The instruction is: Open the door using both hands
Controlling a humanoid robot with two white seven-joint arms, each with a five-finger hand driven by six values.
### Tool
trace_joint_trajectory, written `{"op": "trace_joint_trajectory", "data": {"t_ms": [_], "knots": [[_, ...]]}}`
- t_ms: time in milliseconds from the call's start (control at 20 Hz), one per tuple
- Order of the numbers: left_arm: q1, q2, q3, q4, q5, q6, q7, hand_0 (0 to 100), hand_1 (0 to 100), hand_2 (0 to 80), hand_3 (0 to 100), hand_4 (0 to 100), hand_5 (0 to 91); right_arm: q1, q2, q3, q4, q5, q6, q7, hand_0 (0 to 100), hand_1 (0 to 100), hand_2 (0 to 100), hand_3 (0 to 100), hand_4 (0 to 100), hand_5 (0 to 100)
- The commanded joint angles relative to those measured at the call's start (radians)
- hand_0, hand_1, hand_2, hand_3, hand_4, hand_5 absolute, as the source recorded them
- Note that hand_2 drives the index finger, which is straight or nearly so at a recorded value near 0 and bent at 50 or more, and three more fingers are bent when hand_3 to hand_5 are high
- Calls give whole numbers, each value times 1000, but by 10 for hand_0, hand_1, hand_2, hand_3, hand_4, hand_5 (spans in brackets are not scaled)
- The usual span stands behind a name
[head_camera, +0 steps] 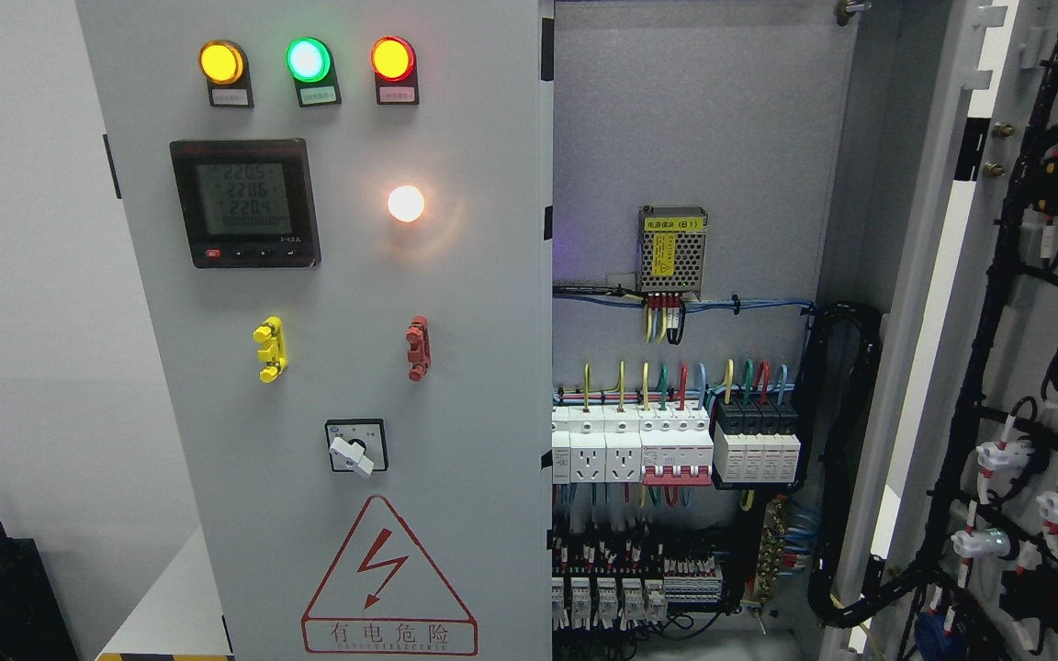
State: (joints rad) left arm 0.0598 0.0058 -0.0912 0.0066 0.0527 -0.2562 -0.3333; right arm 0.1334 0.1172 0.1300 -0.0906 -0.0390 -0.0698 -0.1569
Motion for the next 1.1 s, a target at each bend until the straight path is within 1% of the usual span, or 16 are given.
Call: {"op": "trace_joint_trajectory", "data": {"t_ms": [0,250,450,601,701,751,851,901,951,1051], "knots": [[2,-14,28,-2,-4,0,0,0,0,0,0,32,0,0,-1,-3,-14,-1,-1,0,107,0,0,0,0,0],[3,-14,14,1,-4,0,0,0,0,0,0,32,0,31,-5,-1,-115,-4,-1,0,107,0,0,0,0,0],[3,-14,16,4,-2,-2,-1,0,0,0,0,31,0,83,-17,-4,-292,-4,1,0,107,0,0,0,0,0],[5,-14,24,3,-1,-3,-3,0,0,0,0,31,0,110,-56,-3,-397,-2,-2,0,107,0,0,0,0,0],[5,-14,27,3,3,-5,-4,0,0,0,0,31,0,149,-91,-3,-477,-4,-10,0,107,0,0,0,0,0],[5,-14,27,3,3,-5,-4,0,0,0,0,31,0,181,-111,-3,-538,-4,-25,0,107,0,0,0,0,0],[5,-15,27,3,3,-5,-6,0,0,0,0,31,0,276,-152,3,-712,-6,-60,2,107,0,0,0,0,0],[5,-15,27,3,4,-5,-6,0,0,0,0,31,0,314,-172,10,-797,-7,-65,0,107,0,0,0,0,0],[5,-15,27,3,7,-6,-6,0,0,0,0,31,0,342,-185,13,-867,-6,-65,0,107,0,0,0,0,0],[5,-21,27,3,9,-6,-6,0,0,0,0,31,0,391,-191,14,-977,-6,-65,-1,107,0,0,0,0,0]]}}
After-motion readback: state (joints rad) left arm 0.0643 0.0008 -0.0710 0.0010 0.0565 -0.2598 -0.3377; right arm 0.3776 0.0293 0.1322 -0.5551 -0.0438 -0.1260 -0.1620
